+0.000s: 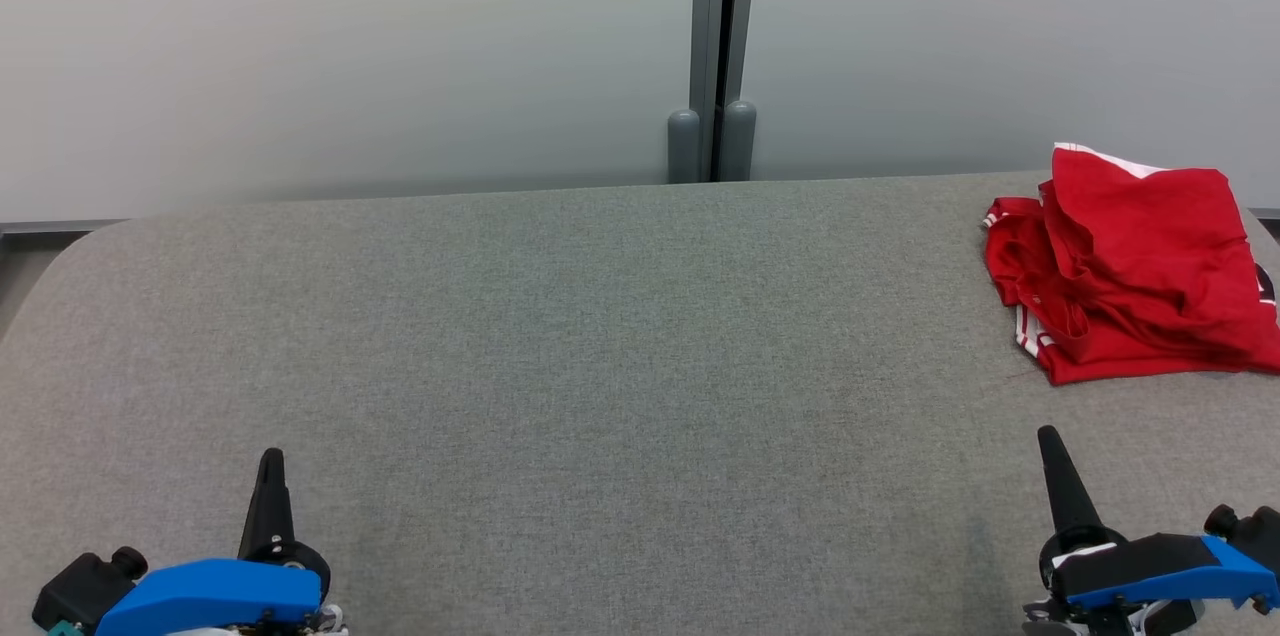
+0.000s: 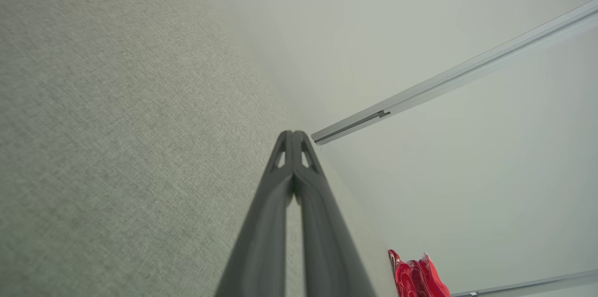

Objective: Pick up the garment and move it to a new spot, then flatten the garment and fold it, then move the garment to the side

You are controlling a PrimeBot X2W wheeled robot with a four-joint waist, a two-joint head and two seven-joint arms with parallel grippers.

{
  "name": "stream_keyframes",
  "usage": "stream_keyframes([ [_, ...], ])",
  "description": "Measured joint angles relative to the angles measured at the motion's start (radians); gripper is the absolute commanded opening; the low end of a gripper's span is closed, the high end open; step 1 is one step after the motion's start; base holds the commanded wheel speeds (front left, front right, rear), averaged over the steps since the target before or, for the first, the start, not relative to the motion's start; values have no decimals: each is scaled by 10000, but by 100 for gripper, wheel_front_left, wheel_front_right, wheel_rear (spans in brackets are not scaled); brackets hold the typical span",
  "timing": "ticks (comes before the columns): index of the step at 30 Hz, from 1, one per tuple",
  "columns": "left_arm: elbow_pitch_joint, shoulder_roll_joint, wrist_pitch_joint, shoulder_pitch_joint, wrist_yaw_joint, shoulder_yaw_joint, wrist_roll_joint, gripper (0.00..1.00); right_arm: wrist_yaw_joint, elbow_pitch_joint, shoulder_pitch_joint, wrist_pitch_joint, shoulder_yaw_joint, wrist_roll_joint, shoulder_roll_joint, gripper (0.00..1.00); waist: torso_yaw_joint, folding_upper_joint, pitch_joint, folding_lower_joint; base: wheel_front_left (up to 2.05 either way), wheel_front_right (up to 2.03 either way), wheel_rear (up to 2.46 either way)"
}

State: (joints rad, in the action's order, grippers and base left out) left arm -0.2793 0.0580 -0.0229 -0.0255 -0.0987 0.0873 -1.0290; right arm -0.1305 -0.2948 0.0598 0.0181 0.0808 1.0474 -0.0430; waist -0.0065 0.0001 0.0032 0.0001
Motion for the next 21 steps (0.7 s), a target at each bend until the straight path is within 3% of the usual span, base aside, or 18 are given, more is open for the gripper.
stream_keyframes([
  [21, 130, -21, 552, -312, -109, 96, -2322, 0, 0, 197, 175, -531, 132, 2247, -10, 0, 22, 0, 0, 0, 0, 0, 0],
])
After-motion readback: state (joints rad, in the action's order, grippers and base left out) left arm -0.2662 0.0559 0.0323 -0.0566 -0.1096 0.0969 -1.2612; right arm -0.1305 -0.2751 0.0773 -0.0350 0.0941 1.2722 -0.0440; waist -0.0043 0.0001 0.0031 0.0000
